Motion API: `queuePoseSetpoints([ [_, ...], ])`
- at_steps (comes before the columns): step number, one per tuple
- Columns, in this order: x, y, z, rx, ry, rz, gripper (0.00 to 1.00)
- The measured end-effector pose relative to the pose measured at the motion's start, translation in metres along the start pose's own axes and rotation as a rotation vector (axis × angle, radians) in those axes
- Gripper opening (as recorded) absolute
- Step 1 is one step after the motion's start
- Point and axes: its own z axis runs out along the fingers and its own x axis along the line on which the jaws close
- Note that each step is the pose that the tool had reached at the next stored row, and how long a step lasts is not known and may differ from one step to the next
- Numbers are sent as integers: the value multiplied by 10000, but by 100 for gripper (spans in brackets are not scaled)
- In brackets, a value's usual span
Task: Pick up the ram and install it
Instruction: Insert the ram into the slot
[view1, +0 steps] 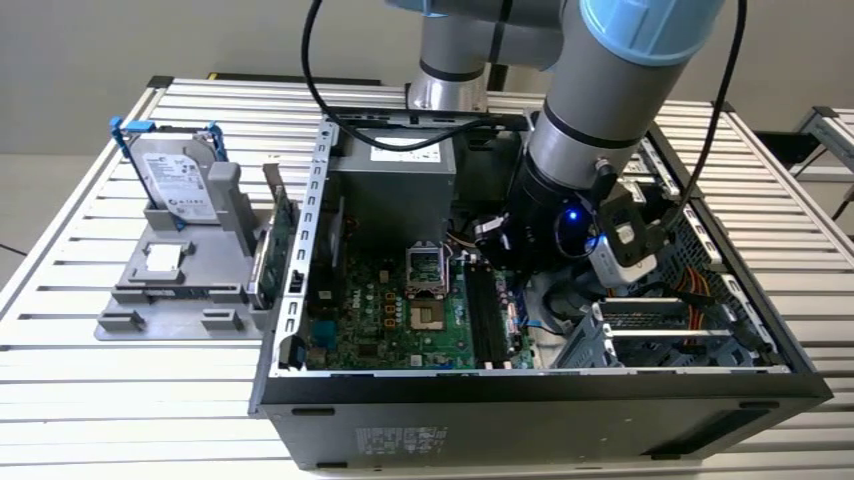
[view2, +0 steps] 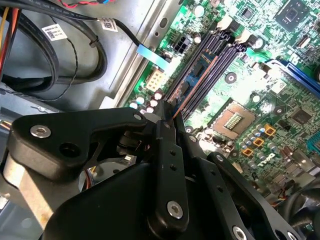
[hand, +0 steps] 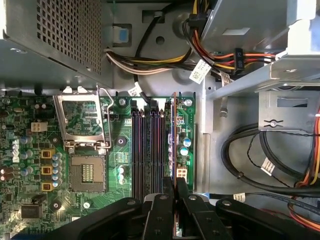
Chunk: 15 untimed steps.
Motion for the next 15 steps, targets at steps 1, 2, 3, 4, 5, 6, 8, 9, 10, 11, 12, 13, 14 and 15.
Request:
queuePoseSetpoints([
  [1,0,0,1,0,0,0,0],
  [2,0,-1,5,-4,0,0,0],
  [3,0,-2,9,-3,0,0,0],
  [4,0,-3,13,-3,0,0,0],
  [5,0,-3,20,-5,0,0,0],
  [6,0,-5,28,-4,0,0,0],
  [8,0,-11,44,-1,0,0,0],
  [9,0,-13,54,-3,0,0,0],
  [10,0,-16,63,-3,0,0,0],
  [11,1,-18,70,-2,0,0,0],
  [12,1,-21,77,-2,0,0,0],
  [13,1,-23,86,-1,0,0,0],
  [14,1,-24,97,-2,0,-2,0],
  [15,2,-26,108,-2,0,-2,0],
])
